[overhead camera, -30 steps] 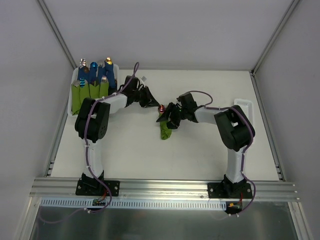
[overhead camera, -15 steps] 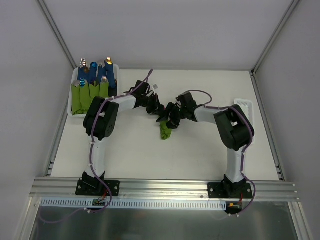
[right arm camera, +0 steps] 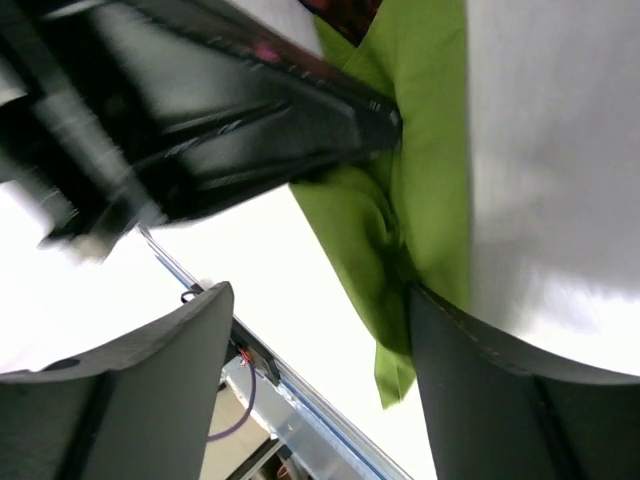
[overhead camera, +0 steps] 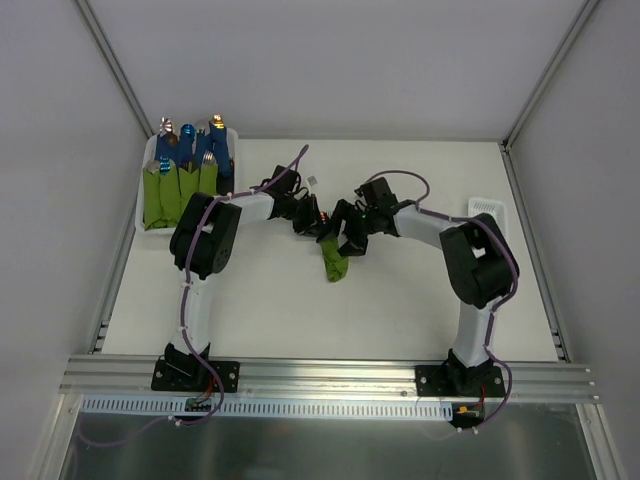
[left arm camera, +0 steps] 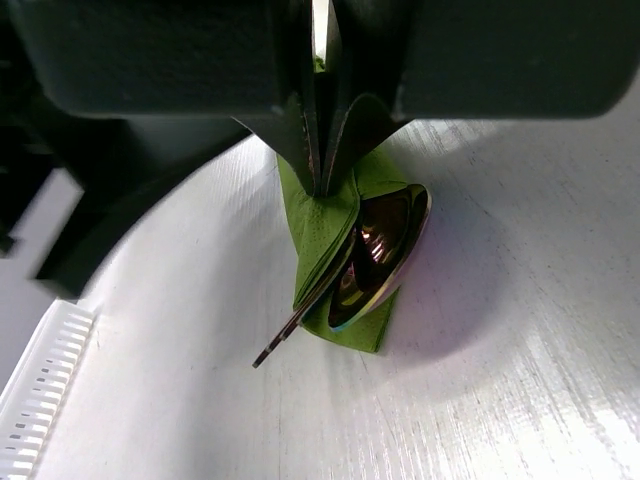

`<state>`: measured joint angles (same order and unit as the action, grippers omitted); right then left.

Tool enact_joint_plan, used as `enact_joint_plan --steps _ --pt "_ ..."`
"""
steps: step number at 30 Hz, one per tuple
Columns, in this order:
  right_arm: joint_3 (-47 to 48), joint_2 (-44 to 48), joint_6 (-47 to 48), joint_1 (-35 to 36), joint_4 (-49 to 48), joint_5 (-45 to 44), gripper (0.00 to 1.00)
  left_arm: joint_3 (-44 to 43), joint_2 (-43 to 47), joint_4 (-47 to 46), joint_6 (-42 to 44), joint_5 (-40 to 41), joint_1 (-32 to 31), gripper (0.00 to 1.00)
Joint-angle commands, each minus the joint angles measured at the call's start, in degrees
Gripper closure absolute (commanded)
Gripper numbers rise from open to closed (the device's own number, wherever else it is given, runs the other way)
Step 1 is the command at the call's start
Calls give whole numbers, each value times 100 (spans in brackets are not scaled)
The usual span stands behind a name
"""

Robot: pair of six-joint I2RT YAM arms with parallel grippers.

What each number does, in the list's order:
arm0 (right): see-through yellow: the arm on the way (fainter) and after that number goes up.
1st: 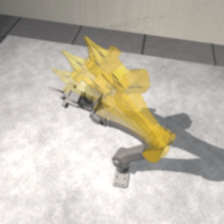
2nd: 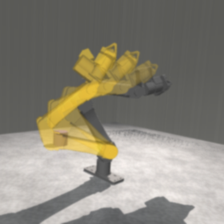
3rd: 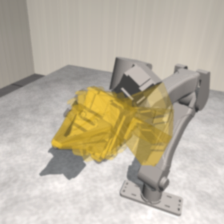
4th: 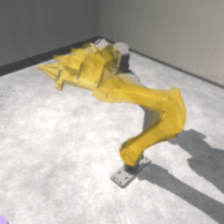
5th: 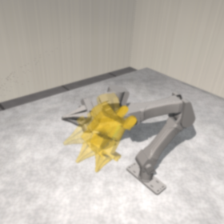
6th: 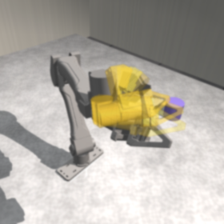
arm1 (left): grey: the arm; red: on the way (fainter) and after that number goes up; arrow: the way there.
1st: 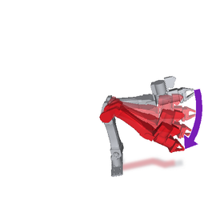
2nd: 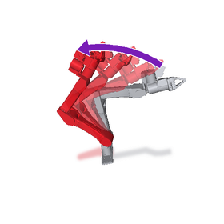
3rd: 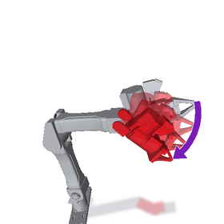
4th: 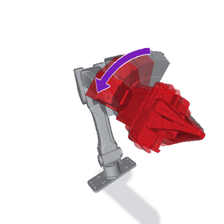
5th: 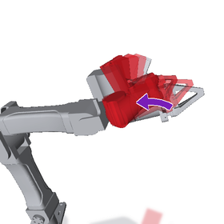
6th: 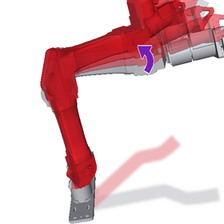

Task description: Place the utensils on the paper napkin and roll it up

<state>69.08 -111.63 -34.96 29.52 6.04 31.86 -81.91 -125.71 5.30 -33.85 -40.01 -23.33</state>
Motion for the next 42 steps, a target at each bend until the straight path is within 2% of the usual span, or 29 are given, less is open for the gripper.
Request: enact_joint_plan --steps 1,5,7,9,10,12,13,16,19,27,32,42 --pt "45 852 542 -244 503 -189 23 61 -243 279 27 310 -22 100" --pt "-149 1546 701 -508 494 -197 20 -9 -305 261 -34 327 -22 100" --pt "-350 1653 666 -578 494 -250 24 -44 -322 261 -69 327 -31 100" --pt "-491 1654 587 -658 459 -302 35 -62 -349 261 -96 310 -31 100" --pt "-666 1628 561 -675 407 -364 46 -71 -358 270 -105 292 -31 100" --pt "-895 1557 447 -675 39 -382 57 -71 -366 270 -105 301 -31 100" --pt "-1009 1435 255 -684 -137 -373 70 -62 -375 261 -113 292 -31 100" --pt "-1317 1102 -80 -658 -787 -277 86 -45 -384 270 -122 283 -31 100" --pt "-1511 933 -256 -658 -1166 -355 97 -53 -393 270 -131 283 -31 100" --pt "-1494 827 -187 -500 -1386 -303 99 -44 -437 261 -166 301 -31 100" --pt "-1249 819 -99 -324 -1317 -215 94 -53 -446 252 -193 310 -31 100" --pt "-870 634 305 71 -851 -250 91 -62 -481 261 -245 292 -22 100"
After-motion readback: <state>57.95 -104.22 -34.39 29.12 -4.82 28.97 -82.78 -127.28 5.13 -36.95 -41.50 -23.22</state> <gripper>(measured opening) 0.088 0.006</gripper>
